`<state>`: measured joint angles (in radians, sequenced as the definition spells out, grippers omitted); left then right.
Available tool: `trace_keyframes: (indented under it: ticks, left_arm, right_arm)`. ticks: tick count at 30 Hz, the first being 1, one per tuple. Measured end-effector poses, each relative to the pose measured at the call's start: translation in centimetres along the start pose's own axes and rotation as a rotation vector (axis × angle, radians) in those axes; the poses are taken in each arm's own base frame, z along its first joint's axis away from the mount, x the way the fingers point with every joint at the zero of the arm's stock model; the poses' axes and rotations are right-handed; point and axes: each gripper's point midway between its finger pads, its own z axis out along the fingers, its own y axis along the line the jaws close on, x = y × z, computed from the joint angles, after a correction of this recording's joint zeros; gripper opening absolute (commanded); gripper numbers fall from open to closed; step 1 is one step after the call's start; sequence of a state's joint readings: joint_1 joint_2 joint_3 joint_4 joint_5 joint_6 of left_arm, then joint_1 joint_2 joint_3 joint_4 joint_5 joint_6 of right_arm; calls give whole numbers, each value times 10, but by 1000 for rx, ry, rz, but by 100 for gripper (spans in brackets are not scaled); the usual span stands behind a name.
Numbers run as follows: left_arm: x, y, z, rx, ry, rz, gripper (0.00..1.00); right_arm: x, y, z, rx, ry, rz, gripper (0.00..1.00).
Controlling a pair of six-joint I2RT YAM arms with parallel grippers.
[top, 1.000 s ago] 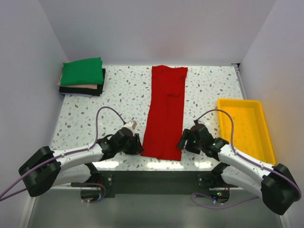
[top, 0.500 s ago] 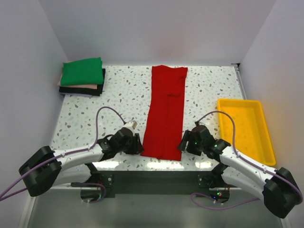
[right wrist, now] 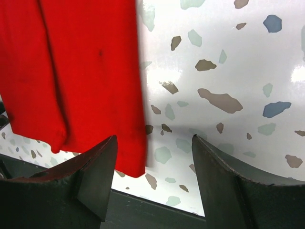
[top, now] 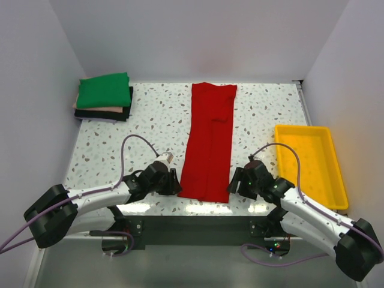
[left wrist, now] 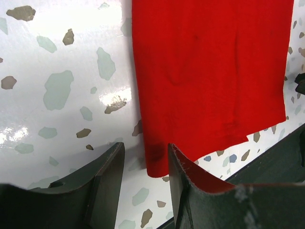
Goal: Fold and stack the t-shirts
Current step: Fold the tshirt
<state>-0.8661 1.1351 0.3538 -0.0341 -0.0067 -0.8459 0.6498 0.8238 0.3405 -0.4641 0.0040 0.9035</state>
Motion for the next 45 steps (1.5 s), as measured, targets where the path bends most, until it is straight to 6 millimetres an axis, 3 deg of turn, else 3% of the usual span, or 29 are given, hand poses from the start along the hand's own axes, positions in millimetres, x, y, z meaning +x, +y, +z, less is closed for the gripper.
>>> trace_keyframes:
  ticks: [18, 23, 26, 27, 28, 30, 32, 37, 45]
  left_arm:
    - [3, -8, 5, 55, 4, -7, 41]
    - [4, -13, 8, 79, 9, -2, 38]
    - [6, -13, 9, 86, 12, -2, 31]
    - [6, -13, 10, 88, 12, -3, 24]
    - [7, -13, 10, 89, 14, -4, 19]
    - [11, -11, 11, 87, 26, -4, 4]
    - [13, -11, 10, 92, 36, -5, 0]
    - [20, -11, 5, 109, 53, -16, 0]
    - [32, -10, -8, 127, 83, -38, 0]
  right_arm:
    - [22, 21, 6, -133, 67, 49, 58]
    - [26, 27, 10, -145, 86, 43, 51]
    - [27, 27, 11, -143, 89, 43, 47]
    - [28, 26, 11, -142, 91, 45, 44]
    - [28, 26, 11, -142, 91, 46, 35]
    - [32, 23, 12, -135, 104, 49, 28]
    - [36, 21, 12, -137, 117, 53, 17]
    - [45, 16, 8, -151, 141, 70, 6]
    - [57, -3, -14, -125, 152, 83, 11]
